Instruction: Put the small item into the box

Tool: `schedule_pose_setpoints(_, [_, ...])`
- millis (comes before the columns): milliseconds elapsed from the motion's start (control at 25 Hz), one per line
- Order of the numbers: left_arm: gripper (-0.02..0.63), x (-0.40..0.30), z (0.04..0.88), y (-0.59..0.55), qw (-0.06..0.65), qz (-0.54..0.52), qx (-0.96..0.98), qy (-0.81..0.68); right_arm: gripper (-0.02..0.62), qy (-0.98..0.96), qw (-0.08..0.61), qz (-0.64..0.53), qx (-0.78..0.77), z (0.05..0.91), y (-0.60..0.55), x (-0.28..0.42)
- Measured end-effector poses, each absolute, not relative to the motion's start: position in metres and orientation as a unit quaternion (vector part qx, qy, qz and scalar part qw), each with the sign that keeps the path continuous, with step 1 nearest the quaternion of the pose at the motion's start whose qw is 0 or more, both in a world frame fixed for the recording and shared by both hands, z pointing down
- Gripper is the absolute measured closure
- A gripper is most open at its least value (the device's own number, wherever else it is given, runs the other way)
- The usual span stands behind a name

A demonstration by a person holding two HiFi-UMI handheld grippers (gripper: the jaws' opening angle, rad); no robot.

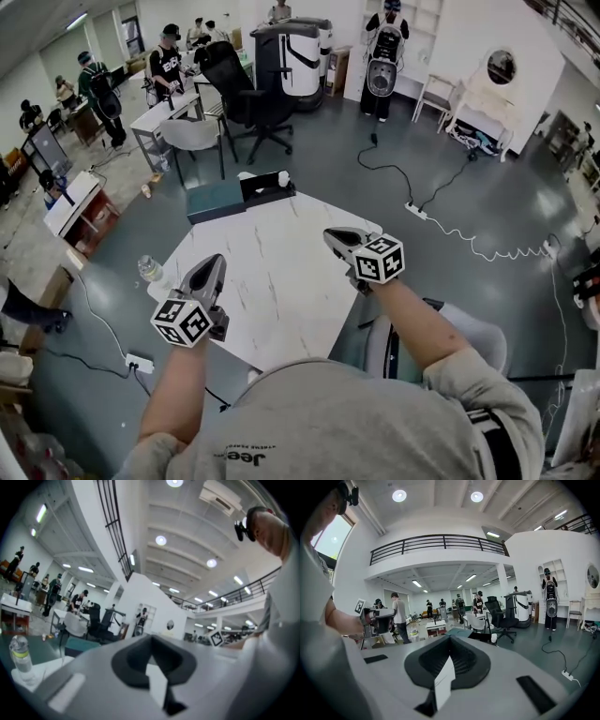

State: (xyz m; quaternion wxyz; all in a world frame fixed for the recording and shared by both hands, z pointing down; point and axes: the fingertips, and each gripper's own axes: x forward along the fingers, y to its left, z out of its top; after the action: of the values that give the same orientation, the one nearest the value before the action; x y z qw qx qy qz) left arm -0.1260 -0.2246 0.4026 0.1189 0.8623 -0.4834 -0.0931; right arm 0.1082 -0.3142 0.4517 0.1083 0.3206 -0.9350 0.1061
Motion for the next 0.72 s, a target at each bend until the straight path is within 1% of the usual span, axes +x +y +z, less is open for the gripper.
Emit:
schedule_pose_setpoints(360, [0.601, -0.063, 0.398, -0.155, 0.098, -0.078, 0.845, -0.520, 0.586, -0.951, 0.091, 0.101, 0.276, 0.439, -0.273, 0.167])
schedule_pose_setpoints(720, [0.601, -0.048, 0.400, -0.119, 0.105, -0.079, 0.832, -0.540, 0.586, -0.960, 0.084, 0.130, 0.235, 0.449, -0.244, 0.167])
